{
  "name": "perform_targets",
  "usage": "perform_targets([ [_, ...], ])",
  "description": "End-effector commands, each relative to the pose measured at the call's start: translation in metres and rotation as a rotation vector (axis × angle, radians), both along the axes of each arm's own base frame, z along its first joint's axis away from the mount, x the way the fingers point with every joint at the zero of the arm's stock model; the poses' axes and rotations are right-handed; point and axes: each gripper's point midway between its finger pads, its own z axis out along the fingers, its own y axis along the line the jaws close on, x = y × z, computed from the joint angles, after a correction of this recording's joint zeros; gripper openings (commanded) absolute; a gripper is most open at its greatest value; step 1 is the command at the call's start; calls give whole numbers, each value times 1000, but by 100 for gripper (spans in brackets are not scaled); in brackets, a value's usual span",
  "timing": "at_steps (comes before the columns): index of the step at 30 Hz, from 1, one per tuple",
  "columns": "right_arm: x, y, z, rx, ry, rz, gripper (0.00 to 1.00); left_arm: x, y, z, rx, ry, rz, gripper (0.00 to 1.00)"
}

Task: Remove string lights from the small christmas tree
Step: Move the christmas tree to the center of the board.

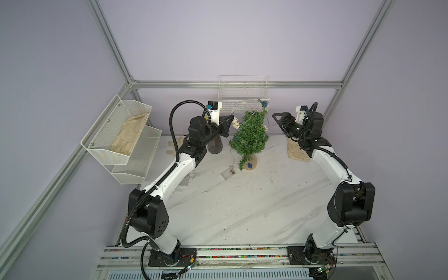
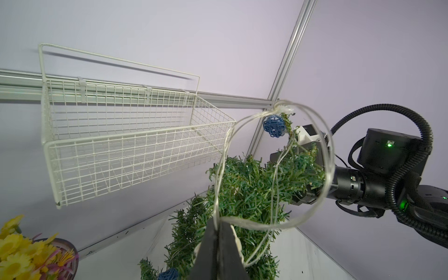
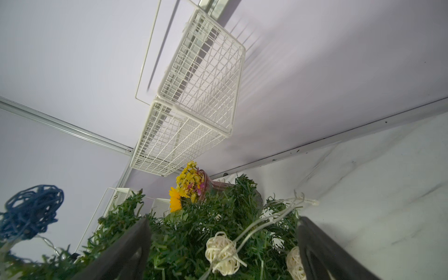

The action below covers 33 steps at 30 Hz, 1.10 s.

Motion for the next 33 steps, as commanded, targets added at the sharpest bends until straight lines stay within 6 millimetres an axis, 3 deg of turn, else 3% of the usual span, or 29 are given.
perform_targets([
  [1,-7,0,0,-8,-16,16,95,-9,5,8,-17,-28,-9,18],
  [7,-13,0,-30,-23,39,17,95,-12,12,-25,36,46,21,63],
  [10,-15,-2,-48,-32,75,11,95,-13,26,-44,63,95,89,76],
  [14,-19,-2,-77,-45,129,12,95,-15,46,-66,83,133,168,77],
  [18,-24,-2,-117,-63,196,21,95,-15,63,-102,79,217,244,73],
  [27,-25,15,-206,-22,343,92,87,17,52,-189,14,378,250,67],
  [33,-18,25,-247,13,390,109,83,42,45,-243,-26,473,273,64],
])
